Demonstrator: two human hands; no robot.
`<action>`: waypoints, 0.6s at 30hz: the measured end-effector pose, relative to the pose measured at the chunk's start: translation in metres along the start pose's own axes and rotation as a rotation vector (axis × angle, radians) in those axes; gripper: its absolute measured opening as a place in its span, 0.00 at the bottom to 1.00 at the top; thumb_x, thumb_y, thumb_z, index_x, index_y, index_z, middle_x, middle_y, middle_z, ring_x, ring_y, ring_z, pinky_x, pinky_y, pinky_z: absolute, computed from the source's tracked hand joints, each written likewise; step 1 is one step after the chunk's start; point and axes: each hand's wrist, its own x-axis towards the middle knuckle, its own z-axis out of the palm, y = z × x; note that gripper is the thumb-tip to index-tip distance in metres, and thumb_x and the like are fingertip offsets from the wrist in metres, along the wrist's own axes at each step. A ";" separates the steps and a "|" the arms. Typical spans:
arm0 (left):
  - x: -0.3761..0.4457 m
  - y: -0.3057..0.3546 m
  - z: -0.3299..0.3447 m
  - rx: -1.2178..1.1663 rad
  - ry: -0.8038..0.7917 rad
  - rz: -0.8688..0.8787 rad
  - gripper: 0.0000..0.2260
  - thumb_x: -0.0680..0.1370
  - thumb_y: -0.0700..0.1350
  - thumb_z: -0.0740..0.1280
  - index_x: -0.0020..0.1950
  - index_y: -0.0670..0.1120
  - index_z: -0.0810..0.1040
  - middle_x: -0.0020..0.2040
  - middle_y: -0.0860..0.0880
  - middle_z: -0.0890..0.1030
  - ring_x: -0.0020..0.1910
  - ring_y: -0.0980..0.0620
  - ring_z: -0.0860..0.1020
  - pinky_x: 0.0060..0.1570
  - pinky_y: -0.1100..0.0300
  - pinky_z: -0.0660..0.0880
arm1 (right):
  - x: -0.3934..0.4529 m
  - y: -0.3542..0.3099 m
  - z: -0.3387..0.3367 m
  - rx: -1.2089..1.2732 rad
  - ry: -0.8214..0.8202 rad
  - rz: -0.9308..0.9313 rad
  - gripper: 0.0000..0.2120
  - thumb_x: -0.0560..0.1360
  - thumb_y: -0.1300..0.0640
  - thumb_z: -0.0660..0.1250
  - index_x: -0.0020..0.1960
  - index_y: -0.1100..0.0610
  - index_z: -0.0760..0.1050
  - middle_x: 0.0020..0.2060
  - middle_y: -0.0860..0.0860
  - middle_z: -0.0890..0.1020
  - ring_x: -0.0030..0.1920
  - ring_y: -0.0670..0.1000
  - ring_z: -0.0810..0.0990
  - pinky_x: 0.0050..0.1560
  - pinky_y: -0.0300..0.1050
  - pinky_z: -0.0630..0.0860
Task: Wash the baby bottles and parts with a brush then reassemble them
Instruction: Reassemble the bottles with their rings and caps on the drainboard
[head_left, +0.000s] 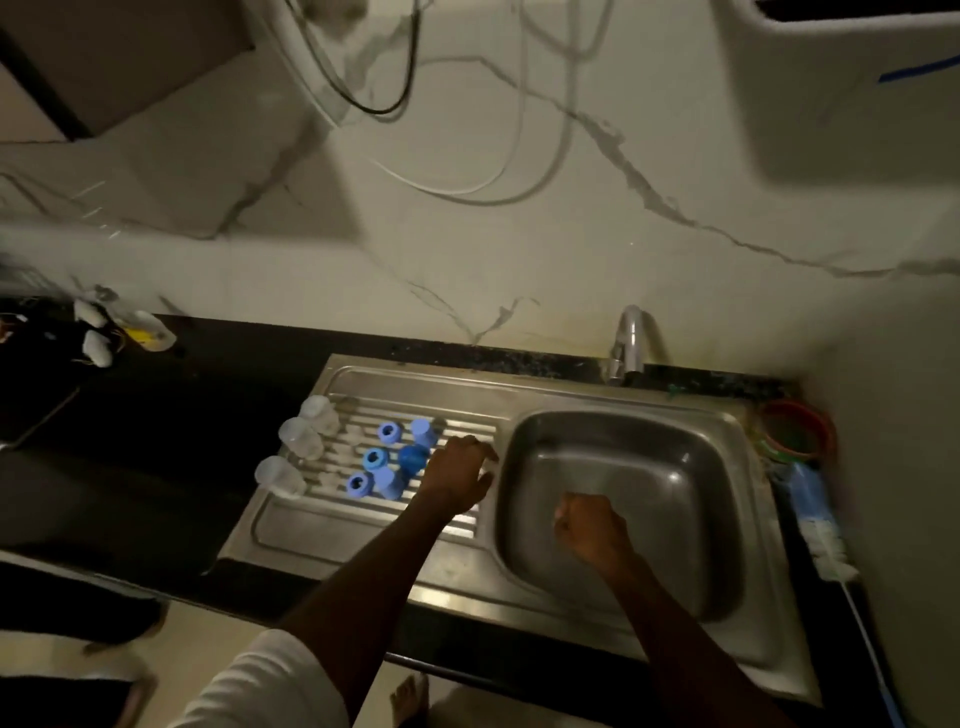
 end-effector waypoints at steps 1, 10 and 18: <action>-0.003 -0.017 -0.005 0.007 0.012 -0.002 0.13 0.79 0.50 0.68 0.63 0.51 0.79 0.62 0.47 0.78 0.65 0.44 0.74 0.61 0.49 0.73 | 0.002 -0.014 0.006 -0.007 -0.017 -0.025 0.14 0.75 0.47 0.60 0.52 0.51 0.81 0.52 0.50 0.84 0.56 0.55 0.82 0.54 0.47 0.79; -0.035 -0.184 -0.058 0.110 -0.045 -0.130 0.11 0.77 0.48 0.66 0.58 0.47 0.79 0.57 0.44 0.80 0.60 0.42 0.78 0.54 0.50 0.76 | 0.035 -0.203 0.084 0.119 0.197 -0.160 0.11 0.74 0.49 0.60 0.46 0.52 0.79 0.43 0.53 0.83 0.45 0.60 0.82 0.45 0.54 0.80; -0.059 -0.242 -0.086 0.435 -0.211 -0.165 0.08 0.77 0.46 0.73 0.55 0.48 0.82 0.52 0.46 0.83 0.52 0.46 0.84 0.50 0.56 0.77 | 0.050 -0.319 0.120 -0.283 0.279 -0.214 0.03 0.66 0.53 0.73 0.39 0.51 0.83 0.43 0.51 0.79 0.46 0.57 0.76 0.44 0.51 0.68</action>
